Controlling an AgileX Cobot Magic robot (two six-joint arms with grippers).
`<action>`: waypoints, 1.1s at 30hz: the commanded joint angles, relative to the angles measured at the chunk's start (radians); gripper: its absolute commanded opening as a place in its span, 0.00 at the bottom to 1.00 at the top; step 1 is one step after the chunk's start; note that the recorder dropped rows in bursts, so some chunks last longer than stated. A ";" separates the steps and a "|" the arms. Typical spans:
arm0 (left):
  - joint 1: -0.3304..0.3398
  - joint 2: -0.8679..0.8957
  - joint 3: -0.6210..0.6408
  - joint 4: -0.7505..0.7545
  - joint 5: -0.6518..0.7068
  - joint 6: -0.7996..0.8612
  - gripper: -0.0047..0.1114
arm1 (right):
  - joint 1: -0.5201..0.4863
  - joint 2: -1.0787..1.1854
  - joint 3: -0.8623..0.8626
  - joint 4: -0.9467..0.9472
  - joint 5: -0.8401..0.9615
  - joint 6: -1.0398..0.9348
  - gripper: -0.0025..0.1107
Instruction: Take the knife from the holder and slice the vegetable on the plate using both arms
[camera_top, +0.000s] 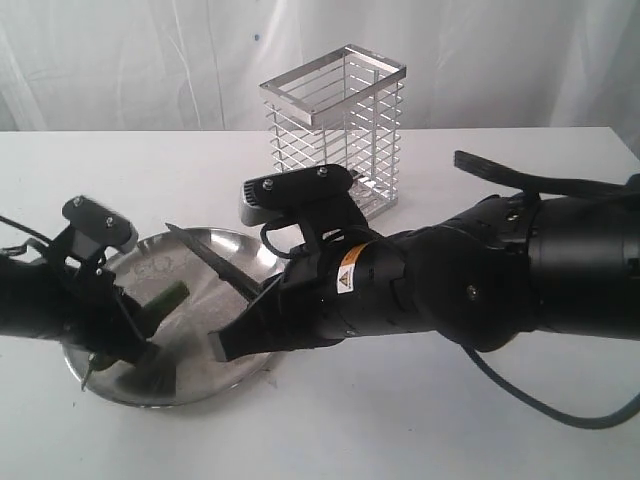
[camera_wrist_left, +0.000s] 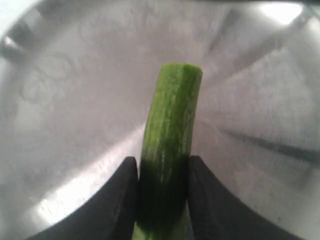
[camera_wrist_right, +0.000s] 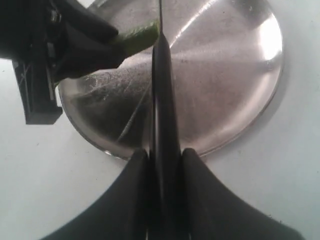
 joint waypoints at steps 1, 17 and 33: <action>-0.006 0.011 0.052 -0.023 0.026 -0.052 0.22 | -0.010 -0.012 -0.006 -0.018 -0.003 -0.024 0.02; -0.006 -0.109 0.028 -0.023 -0.070 -0.116 0.53 | -0.006 -0.012 -0.008 -0.014 0.155 -0.114 0.02; -0.006 -0.163 0.028 -0.086 -0.105 -0.116 0.53 | 0.035 0.040 -0.008 0.007 0.117 -0.077 0.02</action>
